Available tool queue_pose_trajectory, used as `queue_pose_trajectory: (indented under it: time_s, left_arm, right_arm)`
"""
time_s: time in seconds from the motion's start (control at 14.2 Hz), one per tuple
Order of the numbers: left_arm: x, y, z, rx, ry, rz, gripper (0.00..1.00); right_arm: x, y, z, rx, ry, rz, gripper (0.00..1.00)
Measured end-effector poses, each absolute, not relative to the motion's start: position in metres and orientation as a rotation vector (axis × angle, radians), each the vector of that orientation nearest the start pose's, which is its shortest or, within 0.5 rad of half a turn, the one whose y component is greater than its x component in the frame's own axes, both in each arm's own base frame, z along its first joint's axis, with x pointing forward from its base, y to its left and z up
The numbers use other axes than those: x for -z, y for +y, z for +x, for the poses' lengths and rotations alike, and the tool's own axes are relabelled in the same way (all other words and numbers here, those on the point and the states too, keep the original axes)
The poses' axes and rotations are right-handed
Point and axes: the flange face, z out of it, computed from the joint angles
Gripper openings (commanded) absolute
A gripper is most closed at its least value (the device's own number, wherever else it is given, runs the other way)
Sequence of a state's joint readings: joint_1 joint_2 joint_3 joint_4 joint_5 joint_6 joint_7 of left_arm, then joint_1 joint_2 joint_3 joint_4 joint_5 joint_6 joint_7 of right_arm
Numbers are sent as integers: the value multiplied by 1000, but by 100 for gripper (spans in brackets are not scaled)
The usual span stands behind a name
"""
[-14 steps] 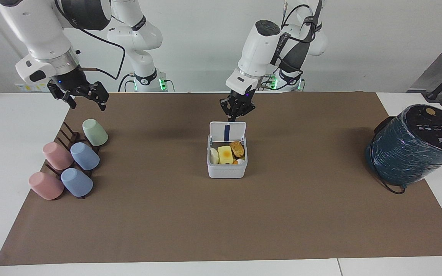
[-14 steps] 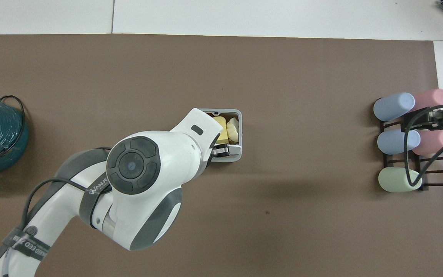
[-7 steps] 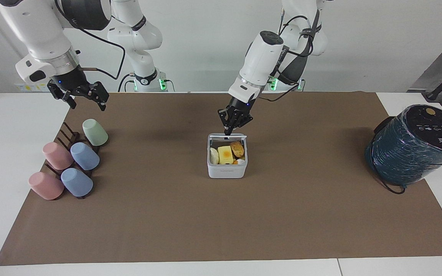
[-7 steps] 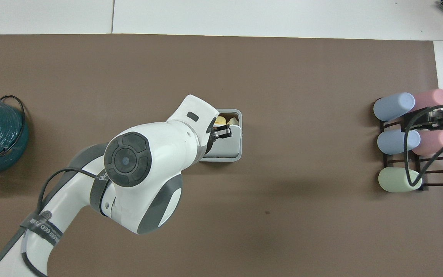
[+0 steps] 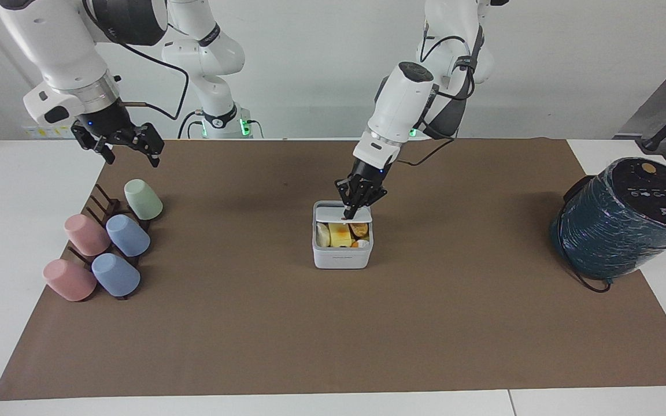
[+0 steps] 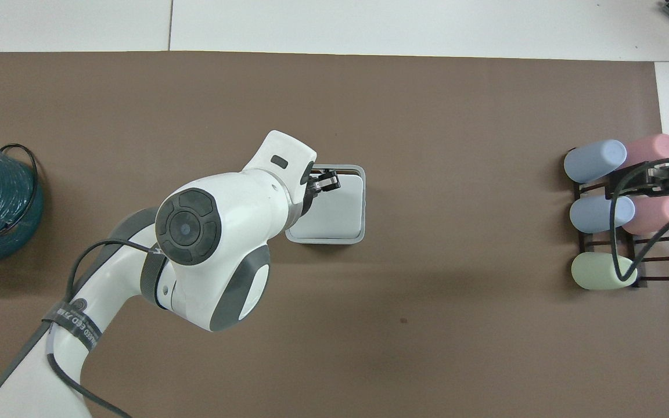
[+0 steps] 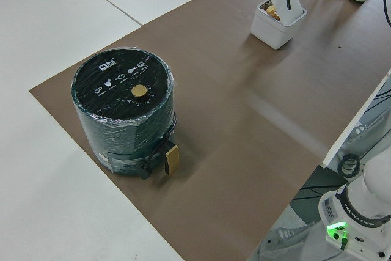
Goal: Close trash can lid
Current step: 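Press the lid down onto the bin with the left gripper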
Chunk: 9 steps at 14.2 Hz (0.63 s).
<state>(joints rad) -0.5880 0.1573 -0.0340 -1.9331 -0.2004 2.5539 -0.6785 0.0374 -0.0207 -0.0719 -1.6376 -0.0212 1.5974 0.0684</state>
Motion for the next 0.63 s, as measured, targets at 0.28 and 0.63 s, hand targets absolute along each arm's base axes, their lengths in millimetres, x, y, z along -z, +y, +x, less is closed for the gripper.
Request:
queue_pose_trajectory:
  time_s: [0.28,0.63]
  left_arm:
    - [-438,-367,523,500,-367,-3486,8]
    - [-424,-370,531,509,-397,-3493,8]
  right_arm:
    - [-607,-22,549,-30,161,-3157,100]
    - [-607,-22,549,-30,161,-3157,100]
